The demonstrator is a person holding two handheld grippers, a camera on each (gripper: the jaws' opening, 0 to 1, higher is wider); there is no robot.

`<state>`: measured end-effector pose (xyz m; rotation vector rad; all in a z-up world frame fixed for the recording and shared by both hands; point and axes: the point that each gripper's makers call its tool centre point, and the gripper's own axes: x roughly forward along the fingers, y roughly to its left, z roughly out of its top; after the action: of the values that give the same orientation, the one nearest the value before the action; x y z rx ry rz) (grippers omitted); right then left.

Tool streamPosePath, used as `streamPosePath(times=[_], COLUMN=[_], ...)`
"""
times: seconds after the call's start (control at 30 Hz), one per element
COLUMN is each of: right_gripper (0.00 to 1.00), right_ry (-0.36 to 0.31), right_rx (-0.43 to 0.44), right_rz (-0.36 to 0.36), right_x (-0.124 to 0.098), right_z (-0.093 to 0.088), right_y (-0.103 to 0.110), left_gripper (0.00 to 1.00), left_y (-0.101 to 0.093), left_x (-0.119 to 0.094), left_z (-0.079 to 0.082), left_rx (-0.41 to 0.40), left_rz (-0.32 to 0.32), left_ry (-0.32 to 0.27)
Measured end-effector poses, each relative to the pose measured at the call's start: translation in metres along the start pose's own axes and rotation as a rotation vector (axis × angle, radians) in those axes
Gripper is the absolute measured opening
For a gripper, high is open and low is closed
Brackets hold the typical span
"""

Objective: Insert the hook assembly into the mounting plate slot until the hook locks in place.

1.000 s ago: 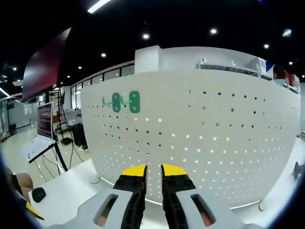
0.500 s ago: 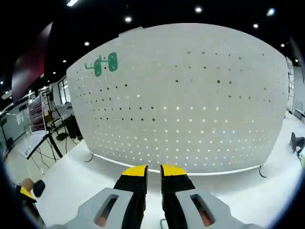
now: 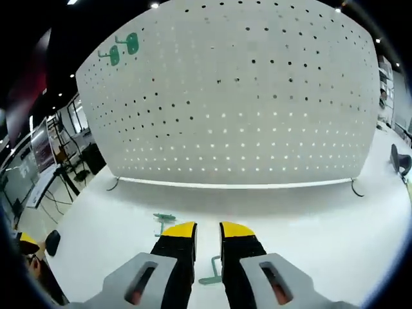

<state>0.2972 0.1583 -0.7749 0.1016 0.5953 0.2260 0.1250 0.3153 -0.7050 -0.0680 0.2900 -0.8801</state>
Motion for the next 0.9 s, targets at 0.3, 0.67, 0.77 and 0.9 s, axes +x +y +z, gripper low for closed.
streamPosePath(times=[0.3, 0.67, 0.77, 0.9], right_gripper=[0.17, 0.25, 0.3, 0.3], right_ry=[0.113, 0.202, 0.222, 0.242], right_rx=[0.03, 0.102, 0.105, 0.135], right_rz=[-0.026, -0.04, -0.045, -0.044], right_x=[0.001, 0.001, 0.003, 0.006], right_z=[-0.038, -0.069, -0.074, -0.079], right_y=[-0.009, -0.01, -0.009, -0.007], left_gripper=[0.59, 0.59, 0.59, 0.59], left_y=[-0.001, -0.001, 0.0, 0.002], left_x=[0.002, 0.002, 0.002, 0.0], left_z=[-0.001, -0.002, -0.003, -0.003], left_rx=[0.003, 0.002, -0.001, -0.004], left_rz=[-0.005, -0.009, -0.004, 0.002], left_ry=[0.006, 0.009, 0.013, 0.011])
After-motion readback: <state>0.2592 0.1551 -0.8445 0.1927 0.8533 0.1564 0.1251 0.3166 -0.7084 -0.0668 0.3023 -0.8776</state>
